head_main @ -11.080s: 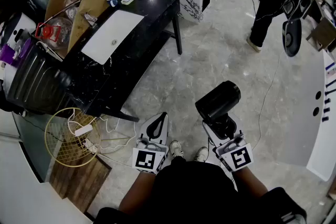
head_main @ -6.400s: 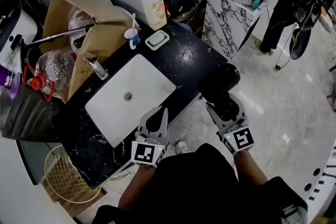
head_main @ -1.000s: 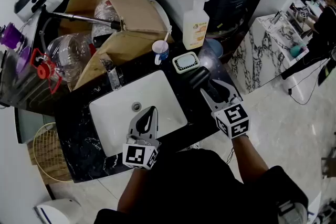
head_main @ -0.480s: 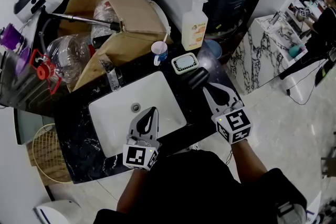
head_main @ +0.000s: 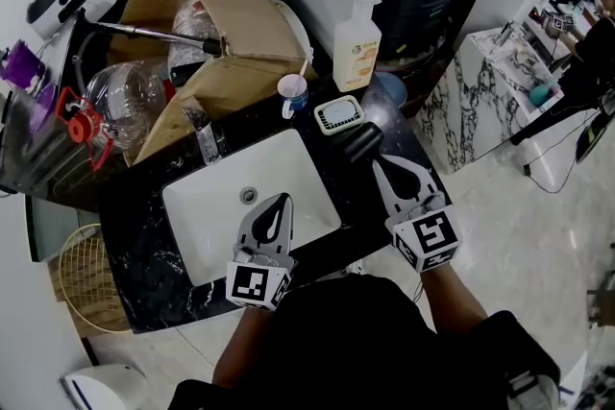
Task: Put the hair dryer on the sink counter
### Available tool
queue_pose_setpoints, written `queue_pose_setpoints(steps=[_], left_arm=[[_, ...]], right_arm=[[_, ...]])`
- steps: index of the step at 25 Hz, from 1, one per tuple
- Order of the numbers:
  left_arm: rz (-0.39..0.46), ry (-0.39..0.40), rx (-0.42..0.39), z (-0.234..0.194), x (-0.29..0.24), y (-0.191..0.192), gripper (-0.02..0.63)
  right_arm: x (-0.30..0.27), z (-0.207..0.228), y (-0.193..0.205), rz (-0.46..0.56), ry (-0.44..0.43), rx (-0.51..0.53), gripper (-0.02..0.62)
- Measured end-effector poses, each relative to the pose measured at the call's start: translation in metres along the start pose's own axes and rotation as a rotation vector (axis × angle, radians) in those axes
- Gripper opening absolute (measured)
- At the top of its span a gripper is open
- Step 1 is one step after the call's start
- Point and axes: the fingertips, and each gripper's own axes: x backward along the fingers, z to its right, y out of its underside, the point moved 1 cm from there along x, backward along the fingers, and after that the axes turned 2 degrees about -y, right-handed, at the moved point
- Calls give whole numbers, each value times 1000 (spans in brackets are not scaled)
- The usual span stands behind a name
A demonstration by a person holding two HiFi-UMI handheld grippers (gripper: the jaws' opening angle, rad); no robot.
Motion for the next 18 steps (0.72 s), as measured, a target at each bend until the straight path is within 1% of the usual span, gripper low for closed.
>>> queue_pose_setpoints(steps=[8, 13, 18], left_arm=[[-2, 0, -1, 3, 1, 0, -6], [0, 0, 1, 5, 0, 1, -6], [-13, -1, -1, 7, 2, 3, -6]], right_arm=[[3, -2, 0, 4, 2, 14, -2], [3, -4, -1, 1, 1, 57, -2], [4, -6, 1, 1, -2, 61, -2]])
